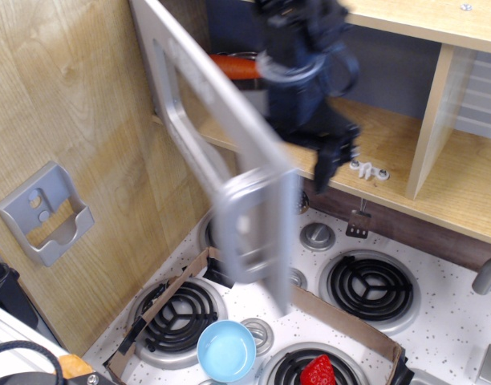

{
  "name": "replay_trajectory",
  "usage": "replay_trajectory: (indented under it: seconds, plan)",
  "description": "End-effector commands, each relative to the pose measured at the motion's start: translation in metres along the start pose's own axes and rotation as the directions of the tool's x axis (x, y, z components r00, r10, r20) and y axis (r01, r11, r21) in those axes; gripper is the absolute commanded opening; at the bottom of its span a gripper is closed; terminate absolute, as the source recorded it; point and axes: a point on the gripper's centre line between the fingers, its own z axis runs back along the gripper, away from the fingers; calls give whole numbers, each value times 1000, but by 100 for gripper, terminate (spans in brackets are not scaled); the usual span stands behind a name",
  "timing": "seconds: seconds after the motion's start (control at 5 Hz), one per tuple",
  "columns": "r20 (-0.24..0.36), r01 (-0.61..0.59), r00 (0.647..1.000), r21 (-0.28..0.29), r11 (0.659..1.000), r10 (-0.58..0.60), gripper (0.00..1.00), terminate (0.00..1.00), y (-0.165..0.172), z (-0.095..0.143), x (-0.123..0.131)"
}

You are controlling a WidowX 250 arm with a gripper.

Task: Open microwave

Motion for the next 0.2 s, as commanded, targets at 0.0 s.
replay_trajectory:
  seconds: [0.0]
  plan:
    - [62, -70, 996, 7, 998, 69, 100, 100, 36, -10, -40]
